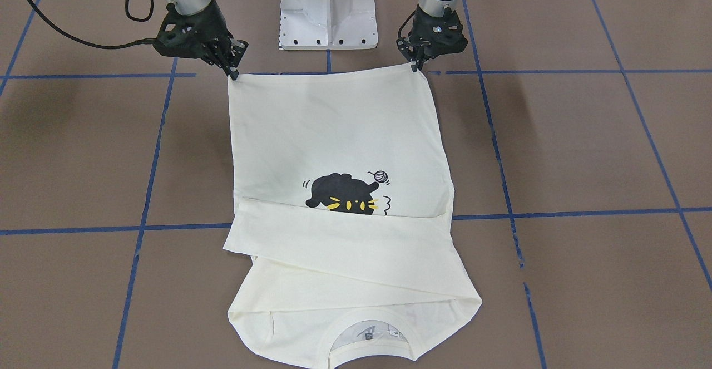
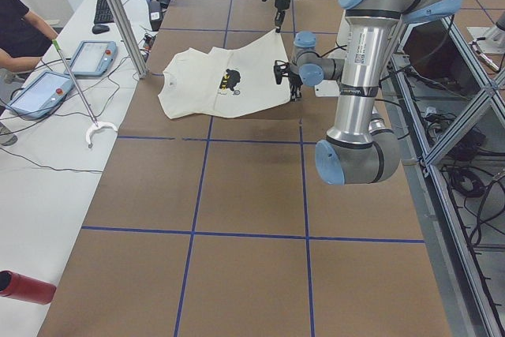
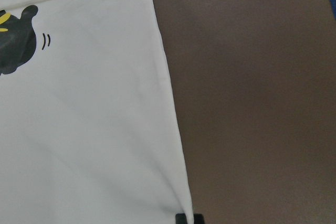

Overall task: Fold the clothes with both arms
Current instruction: 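Grasp the near hem corners with both grippers, then lift the hem with both grippers and fold it toward the collar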

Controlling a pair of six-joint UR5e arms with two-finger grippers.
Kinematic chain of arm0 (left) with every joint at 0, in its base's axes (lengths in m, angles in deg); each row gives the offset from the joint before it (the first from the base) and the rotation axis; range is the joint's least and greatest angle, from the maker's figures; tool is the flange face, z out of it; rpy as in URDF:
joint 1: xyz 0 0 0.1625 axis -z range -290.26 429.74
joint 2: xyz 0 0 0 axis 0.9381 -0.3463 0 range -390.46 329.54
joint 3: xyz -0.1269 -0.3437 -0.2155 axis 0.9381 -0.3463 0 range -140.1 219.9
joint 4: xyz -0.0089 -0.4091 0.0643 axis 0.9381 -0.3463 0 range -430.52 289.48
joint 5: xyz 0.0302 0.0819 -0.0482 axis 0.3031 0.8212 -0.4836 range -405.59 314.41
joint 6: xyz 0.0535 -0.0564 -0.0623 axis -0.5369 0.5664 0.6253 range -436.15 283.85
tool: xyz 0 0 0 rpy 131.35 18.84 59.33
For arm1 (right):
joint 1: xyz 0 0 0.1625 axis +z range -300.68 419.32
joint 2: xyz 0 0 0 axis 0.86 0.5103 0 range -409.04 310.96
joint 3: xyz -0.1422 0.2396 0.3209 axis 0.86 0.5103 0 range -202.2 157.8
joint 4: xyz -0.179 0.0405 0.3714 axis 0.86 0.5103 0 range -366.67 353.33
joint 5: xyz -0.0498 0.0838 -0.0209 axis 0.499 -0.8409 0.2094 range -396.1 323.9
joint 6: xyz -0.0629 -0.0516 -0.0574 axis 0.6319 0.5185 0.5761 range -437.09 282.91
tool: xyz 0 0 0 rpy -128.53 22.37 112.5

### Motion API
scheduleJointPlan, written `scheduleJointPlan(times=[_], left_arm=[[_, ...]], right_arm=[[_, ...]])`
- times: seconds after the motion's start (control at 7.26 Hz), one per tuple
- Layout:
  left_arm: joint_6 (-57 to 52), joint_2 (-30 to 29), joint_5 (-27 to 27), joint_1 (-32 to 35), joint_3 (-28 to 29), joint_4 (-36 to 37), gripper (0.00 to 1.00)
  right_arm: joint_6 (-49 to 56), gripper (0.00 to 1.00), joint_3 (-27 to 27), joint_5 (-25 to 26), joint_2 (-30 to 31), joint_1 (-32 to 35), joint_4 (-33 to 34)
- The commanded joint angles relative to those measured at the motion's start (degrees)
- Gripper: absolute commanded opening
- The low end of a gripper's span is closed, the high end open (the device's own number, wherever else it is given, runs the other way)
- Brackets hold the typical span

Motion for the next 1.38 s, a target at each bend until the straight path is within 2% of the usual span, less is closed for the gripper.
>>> scheduleJointPlan(times=[0.0, 0.28, 0.41, 0.69, 0.83, 0.96, 1.1, 1.24], left_arm=[[-0.2, -0.3, 0.1, -3.4, -8.3, 7.7, 0.00], [-1.1, -0.3, 0.0, -9.6, -17.1, 11.8, 0.00], [-1.0, -0.3, -0.1, -12.7, -22.0, 15.4, 0.00], [-0.4, -1.6, -0.3, -14.5, -23.7, 16.6, 0.00], [-0.4, -3.8, -0.6, -13.8, -23.4, 16.7, 0.00], [-1.1, -4.9, -0.6, -9.7, -22.7, 16.5, 0.00], [-1.6, -6.1, -0.9, -4.3, -22.1, 16.5, 0.00], [-7.8, -6.9, -4.4, 3.1, -19.7, 16.6, 0.00]], right_arm=[[-0.1, 0.00, -7.0, -5.5, 5.5, -1.5, 0.2], [-0.4, 0.00, -13.3, -11.8, 10.2, -6.7, 0.1], [-0.5, 0.00, -16.2, -15.6, 11.8, -6.8, 0.0], [-0.4, 0.00, -17.2, -16.9, 12.0, -6.3, -0.2], [0.1, 0.00, -14.7, -16.8, 10.8, -3.7, -0.4], [0.3, 0.00, -11.1, -16.8, 7.3, 0.2, -0.5], [0.4, 0.00, -6.0, -16.9, 1.3, 5.6, -0.5], [2.3, 0.00, -1.7, -17.1, -3.0, 11.0, -0.5]])
